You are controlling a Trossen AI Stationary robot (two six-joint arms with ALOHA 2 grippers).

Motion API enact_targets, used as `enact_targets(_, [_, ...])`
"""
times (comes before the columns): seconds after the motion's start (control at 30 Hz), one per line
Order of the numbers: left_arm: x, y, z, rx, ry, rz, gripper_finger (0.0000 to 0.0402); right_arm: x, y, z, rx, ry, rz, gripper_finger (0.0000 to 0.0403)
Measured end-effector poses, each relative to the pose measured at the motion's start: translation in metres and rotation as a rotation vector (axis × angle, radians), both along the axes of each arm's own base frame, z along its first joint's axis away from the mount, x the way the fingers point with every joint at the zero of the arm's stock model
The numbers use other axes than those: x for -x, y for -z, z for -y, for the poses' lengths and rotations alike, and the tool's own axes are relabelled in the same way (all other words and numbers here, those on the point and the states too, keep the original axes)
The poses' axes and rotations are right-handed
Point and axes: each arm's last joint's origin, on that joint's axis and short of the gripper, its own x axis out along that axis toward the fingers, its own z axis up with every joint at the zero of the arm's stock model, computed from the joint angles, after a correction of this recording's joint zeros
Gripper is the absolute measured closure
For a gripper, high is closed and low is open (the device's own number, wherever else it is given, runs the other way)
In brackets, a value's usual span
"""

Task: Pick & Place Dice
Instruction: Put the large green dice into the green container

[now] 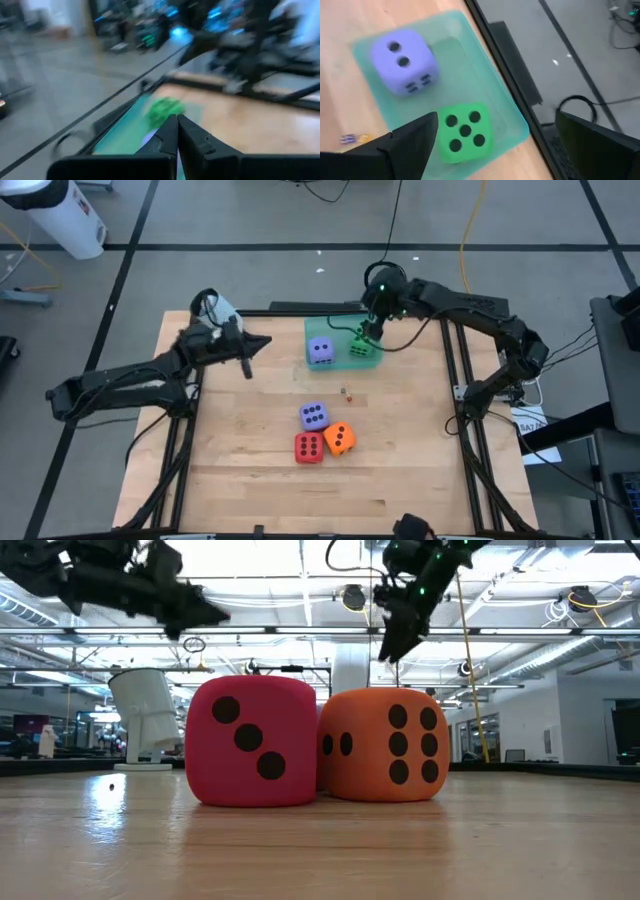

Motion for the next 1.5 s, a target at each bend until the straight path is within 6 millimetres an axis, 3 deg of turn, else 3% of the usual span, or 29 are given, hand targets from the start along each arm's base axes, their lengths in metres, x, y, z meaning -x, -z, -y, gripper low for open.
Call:
enact_targets(0.1, [0.008,-0.01,0.001,-0.01,0.119,0.064,0.0394,0.012,-0.008,0.011,-0.082,0.006,0.039,0.001])
enact_targets(0.3, [0.018,-0.018,0.004,-0.002,0.109,0.117,0.0386,0.018,-0.005,0.023,-0.161,0.114,0.087,0.001])
enact_targets(0.5, [0.017,-0.013,0.007,0.019,0.135,0.074,0.0385,0.009,0.025,0.045,-0.189,0.201,-0.033,0.001])
enact_targets(0.7, [0.016,-0.013,0.008,-0.088,0.135,0.041,0.0385,-0.004,0.048,0.04,-0.184,-0.02,-0.196,0.0009])
enact_targets(0.97, [0.016,-0.006,0.008,-0.079,0.116,-0.025,0.0385,-0.026,0.05,0.015,-0.095,-0.289,-0.237,0.0009])
enact_targets(1.27, [0.017,0.0,0.008,-0.103,0.121,-0.088,0.0385,-0.036,0.056,0.013,-0.085,-0.139,-0.241,0.0003])
enact_targets(1.5, [0.017,0.0,0.008,-0.091,0.12,-0.088,0.0385,-0.038,0.071,0.023,-0.159,-0.064,-0.234,0.0003])
